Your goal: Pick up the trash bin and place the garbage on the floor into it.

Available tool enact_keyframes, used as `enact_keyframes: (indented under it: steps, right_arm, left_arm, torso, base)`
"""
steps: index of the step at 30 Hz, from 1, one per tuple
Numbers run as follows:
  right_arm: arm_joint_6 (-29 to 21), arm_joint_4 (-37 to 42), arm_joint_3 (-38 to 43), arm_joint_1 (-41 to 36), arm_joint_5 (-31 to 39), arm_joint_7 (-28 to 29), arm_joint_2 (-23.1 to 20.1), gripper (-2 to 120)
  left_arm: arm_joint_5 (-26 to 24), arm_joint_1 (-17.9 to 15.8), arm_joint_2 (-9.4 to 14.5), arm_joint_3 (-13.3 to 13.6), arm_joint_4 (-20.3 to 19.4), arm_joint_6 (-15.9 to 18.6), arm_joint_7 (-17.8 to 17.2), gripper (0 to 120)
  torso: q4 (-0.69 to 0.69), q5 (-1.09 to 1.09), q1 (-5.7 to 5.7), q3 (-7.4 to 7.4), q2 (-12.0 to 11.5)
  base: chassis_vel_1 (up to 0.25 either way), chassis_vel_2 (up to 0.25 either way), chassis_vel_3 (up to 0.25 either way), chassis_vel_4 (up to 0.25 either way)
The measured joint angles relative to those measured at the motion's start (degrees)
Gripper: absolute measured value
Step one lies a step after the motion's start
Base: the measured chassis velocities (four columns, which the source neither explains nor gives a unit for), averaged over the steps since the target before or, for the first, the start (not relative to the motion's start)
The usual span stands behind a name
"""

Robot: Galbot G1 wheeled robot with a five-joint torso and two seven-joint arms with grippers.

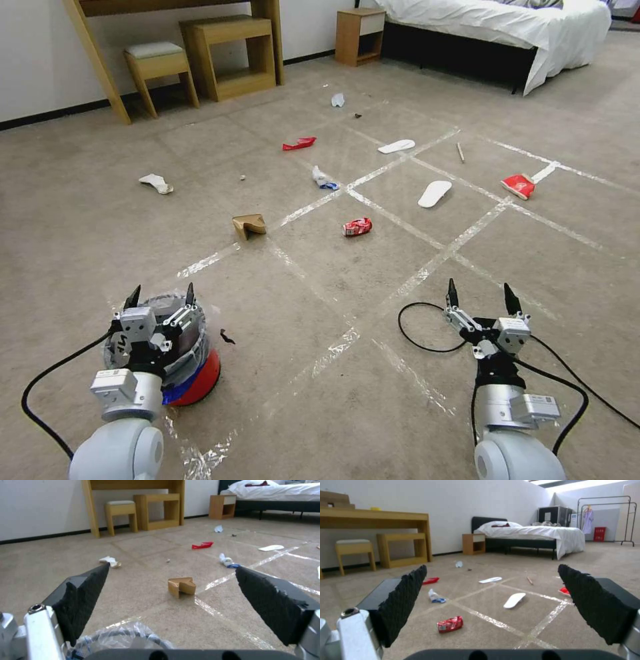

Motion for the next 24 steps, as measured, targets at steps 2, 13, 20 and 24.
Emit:
enact_keyframes:
  steps: [2,13,20,24]
  right_arm:
    - [0.20,0.09,0.06,-0.01,0.15,0.00,-0.28,100]
    - [1.13,-1.63,0.12,0.88,1.12,0.01,-0.69,100]
    - [1.36,-2.30,0.41,2.02,1.82,0.00,-0.82,100]
    - [1.79,-2.90,0.58,2.55,2.22,-0.23,-1.01,100]
  left_arm:
    - [-0.33,0.27,0.40,-0.19,0.06,-0.18,0.05,100]
    - [-2.34,0.31,1.93,-0.81,0.58,-0.20,0.10,100]
    - [-2.59,0.85,2.40,-1.26,0.74,-0.33,0.09,100]
    - [-3.26,1.10,2.85,-1.55,0.83,-0.54,0.08,100]
  torso:
    - [0.00,-0.01,0.00,0.00,0.00]
    - [0.00,0.00,0.00,0.00,0.00]
    - [0.01,0.00,0.00,0.00,0.00]
    - [0.00,0.00,0.00,0.00,0.00]
  base:
    - [0.000,0.000,0.000,0.000]
    - [0.000,0.000,0.000,0.000]
    - [0.000,0.000,0.000,0.000]
    - [0.000,0.000,0.000,0.000]
